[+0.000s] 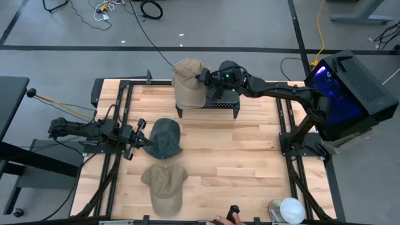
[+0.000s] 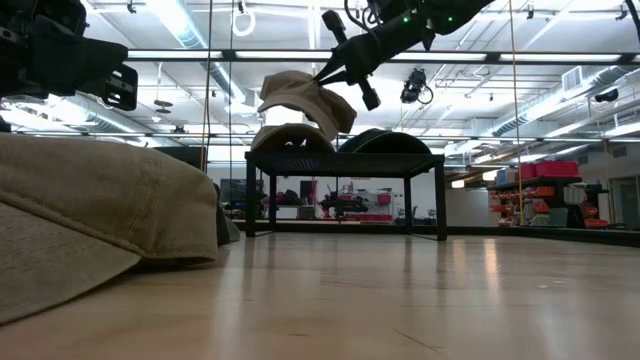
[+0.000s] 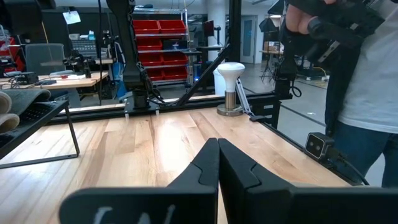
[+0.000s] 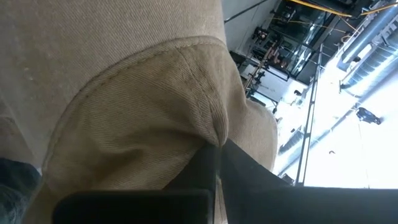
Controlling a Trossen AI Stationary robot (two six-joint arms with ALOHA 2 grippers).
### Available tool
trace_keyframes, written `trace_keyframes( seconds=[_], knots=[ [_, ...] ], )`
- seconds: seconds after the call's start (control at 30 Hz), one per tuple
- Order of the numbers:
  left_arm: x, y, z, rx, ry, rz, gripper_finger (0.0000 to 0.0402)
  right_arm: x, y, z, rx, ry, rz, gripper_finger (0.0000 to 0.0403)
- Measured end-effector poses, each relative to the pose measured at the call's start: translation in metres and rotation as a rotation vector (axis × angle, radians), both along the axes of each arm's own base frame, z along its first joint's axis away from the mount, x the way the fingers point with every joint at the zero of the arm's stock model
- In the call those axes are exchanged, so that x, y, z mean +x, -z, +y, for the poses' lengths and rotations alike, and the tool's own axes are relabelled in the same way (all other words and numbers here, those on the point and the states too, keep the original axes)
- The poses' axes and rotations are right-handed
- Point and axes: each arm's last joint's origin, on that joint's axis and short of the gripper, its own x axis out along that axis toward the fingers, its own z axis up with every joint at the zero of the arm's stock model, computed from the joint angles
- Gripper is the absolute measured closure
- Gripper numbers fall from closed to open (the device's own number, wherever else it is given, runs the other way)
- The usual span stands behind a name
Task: Pick & Place hat
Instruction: Stack the top brown cap on the other brown cap on the shelf, then move the black cap to the center of the table
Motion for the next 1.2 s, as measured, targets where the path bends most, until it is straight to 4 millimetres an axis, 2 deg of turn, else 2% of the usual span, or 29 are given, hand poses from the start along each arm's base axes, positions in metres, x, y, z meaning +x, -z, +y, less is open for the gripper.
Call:
trace_keyframes(
  seconds=[0.73,1.2],
  knots=[
    [0.0,0.0001,0.0,0.0,0.0,0.0,0.0399,-0.0026,-0.0004,-0.0064,0.045,0.023,-0.027,0.0393],
    [0.0,0.0001,0.0,0.0,-0.001,0.001,0.0399,-0.0024,-0.0007,-0.0063,0.064,0.026,-0.038,0.031]
  ],
)
